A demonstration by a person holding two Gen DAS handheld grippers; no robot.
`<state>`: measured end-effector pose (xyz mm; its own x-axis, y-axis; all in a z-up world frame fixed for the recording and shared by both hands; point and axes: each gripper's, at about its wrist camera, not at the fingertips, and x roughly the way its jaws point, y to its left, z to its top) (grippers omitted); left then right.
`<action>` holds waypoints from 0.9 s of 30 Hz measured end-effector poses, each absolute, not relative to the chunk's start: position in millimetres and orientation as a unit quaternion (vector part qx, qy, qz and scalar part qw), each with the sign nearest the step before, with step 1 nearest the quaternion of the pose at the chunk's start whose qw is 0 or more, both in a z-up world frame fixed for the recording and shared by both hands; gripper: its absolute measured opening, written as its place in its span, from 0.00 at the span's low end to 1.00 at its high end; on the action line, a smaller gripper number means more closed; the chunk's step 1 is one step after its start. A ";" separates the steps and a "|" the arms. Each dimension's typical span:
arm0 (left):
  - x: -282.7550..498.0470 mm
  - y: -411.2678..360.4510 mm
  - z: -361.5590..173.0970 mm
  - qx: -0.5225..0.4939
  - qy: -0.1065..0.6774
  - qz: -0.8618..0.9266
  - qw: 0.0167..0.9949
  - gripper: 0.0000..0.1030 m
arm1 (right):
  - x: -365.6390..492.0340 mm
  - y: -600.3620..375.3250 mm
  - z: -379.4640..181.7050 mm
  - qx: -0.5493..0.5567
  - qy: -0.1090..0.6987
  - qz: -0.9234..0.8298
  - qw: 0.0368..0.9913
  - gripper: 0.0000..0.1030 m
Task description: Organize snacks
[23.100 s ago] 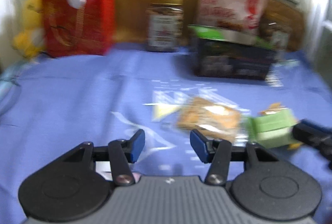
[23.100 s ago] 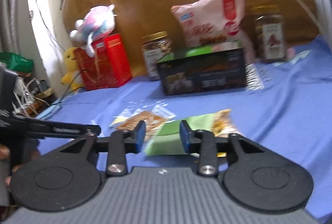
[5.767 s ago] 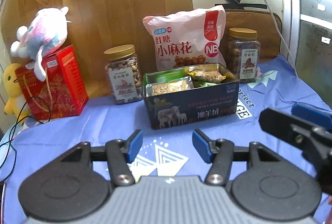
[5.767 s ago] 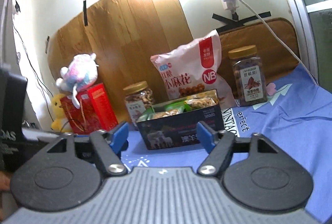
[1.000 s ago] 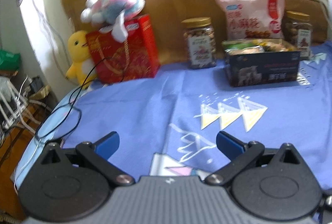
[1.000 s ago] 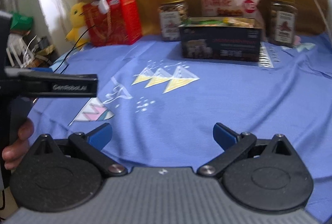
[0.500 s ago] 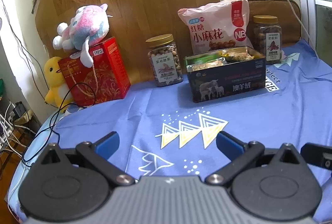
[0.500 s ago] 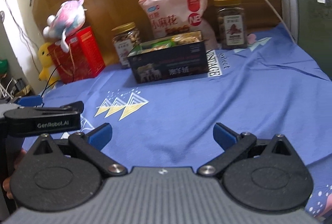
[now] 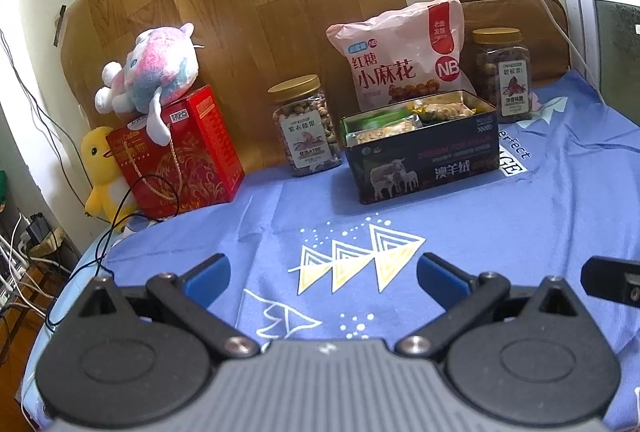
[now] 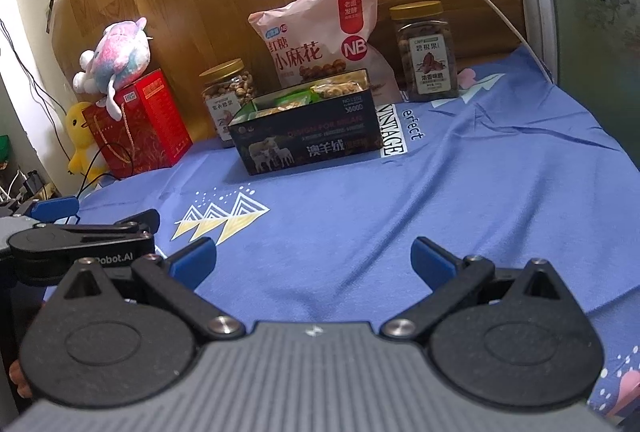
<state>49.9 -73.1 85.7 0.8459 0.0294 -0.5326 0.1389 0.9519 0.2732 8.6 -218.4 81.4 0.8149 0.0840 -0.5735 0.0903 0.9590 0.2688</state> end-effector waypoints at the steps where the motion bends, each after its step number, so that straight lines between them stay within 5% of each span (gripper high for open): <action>1: 49.5 -73.4 85.5 0.154 0.275 -0.027 0.949 1.00 | 8.7 -218.3 81.3 0.143 0.304 -0.002 0.942 1.00; 27: 47.4 -79.0 82.9 0.169 0.266 -0.023 0.949 1.00 | 8.1 -220.4 80.5 0.147 0.304 -0.002 0.941 1.00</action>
<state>47.4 -79.0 82.9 0.8569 0.0461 -0.5134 0.1341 0.9418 0.3083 8.1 -220.4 80.5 0.8148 0.0854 -0.5735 0.0935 0.9568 0.2753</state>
